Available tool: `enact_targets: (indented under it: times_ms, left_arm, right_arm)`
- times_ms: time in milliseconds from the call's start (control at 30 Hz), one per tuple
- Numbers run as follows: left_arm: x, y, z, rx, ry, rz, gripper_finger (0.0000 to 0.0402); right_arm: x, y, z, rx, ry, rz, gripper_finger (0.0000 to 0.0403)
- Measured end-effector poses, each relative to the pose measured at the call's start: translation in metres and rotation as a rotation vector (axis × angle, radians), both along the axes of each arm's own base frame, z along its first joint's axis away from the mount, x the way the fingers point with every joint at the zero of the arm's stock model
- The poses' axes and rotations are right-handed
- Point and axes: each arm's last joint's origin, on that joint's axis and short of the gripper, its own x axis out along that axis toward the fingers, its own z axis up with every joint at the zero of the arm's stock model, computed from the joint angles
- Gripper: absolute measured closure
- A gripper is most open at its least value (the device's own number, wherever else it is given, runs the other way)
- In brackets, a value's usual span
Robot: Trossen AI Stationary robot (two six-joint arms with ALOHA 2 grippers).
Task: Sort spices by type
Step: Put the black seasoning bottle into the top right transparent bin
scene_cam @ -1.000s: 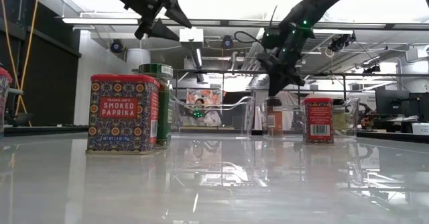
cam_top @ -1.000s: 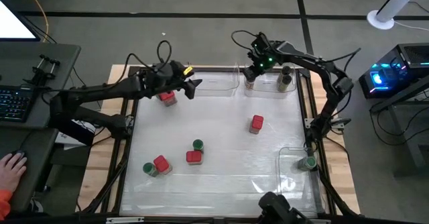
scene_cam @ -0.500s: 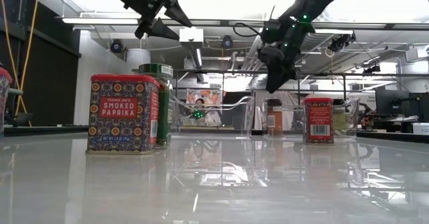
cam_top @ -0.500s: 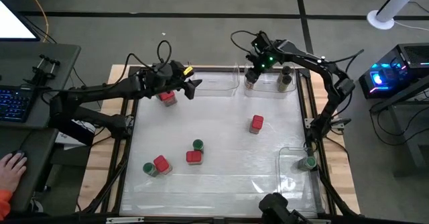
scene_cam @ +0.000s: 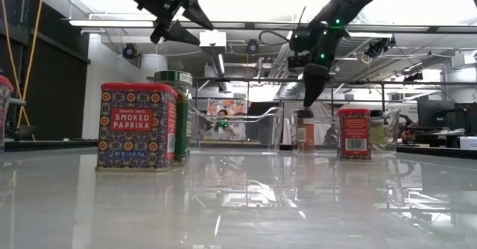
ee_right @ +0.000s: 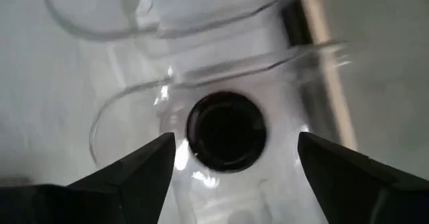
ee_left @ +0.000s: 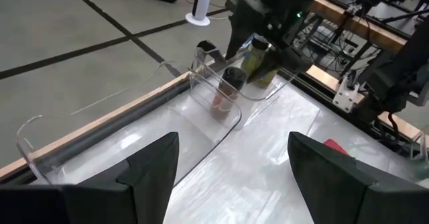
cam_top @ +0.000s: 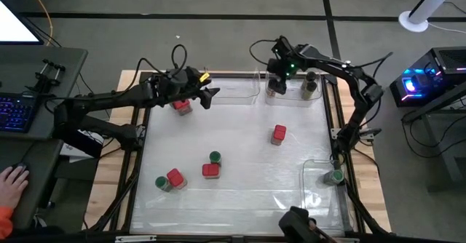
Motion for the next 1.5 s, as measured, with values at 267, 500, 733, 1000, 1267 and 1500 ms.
enact_targets:
  times_ms: [267,500,733,1000,1267,1500]
  left_arm:
    - [-0.002,0.0,-0.003,-0.013,0.037,0.0,0.0135]
    - [-0.002,-0.001,-0.003,-0.013,0.038,0.0,0.0135]
    - [-0.002,-0.001,-0.004,-0.014,0.04,0.0,0.0135]
    - [-0.002,-0.001,-0.004,-0.014,0.044,0.0,0.0135]
    - [-0.002,-0.001,-0.004,-0.012,0.045,-0.002,0.0135]
    - [-0.002,-0.001,-0.004,-0.006,0.049,-0.005,0.0135]
  right_arm:
    - [0.006,-0.004,-0.013,-0.009,0.028,0.053,0.0092]
    - [0.011,-0.008,-0.026,0.014,0.045,0.056,0.0092]
    - [0.013,-0.013,-0.036,-0.007,0.089,0.039,0.0141]
    - [0.015,-0.015,-0.032,-0.029,0.051,-0.017,0.0206]
    - [0.002,-0.017,-0.033,-0.031,0.158,-0.115,0.0206]
    - [-0.034,-0.034,-0.028,0.036,0.202,-0.392,0.0206]
